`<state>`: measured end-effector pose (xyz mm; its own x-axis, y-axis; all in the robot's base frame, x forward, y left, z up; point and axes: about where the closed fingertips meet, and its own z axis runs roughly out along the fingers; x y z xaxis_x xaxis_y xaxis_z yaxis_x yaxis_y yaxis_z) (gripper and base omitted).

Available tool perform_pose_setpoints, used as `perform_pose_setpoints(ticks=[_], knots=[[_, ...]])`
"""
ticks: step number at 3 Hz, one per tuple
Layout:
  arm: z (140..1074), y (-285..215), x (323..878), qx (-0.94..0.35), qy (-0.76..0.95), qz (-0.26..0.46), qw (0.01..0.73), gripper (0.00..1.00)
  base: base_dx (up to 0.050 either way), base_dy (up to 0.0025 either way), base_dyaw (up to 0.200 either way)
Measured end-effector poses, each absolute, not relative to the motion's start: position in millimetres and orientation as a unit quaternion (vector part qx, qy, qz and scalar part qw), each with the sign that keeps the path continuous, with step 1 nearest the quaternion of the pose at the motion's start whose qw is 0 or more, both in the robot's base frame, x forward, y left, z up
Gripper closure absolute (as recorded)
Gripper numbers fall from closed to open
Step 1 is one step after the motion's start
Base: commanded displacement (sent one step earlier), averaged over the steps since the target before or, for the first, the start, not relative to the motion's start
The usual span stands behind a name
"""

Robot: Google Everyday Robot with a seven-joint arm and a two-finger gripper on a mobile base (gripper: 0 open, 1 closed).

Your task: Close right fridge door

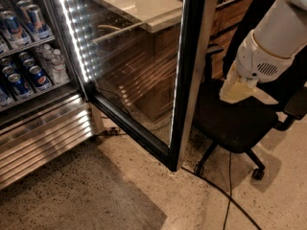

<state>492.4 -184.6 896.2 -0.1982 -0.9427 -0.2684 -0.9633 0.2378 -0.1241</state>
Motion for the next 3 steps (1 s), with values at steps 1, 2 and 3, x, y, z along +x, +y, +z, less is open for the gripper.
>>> perform_pose_setpoints(ticks=[1, 2, 3], knots=[[916.1, -184.9, 529.3, -0.603, 0.784, 0.021, 0.142, 1.0, 0.0, 0.0, 0.0], [916.1, -184.9, 529.4, -0.603, 0.785, 0.021, 0.142, 1.0, 0.0, 0.0, 0.0], [893.3, -190.1, 546.1, -0.591, 0.797, 0.031, 0.122, 1.0, 0.0, 0.0, 0.0]])
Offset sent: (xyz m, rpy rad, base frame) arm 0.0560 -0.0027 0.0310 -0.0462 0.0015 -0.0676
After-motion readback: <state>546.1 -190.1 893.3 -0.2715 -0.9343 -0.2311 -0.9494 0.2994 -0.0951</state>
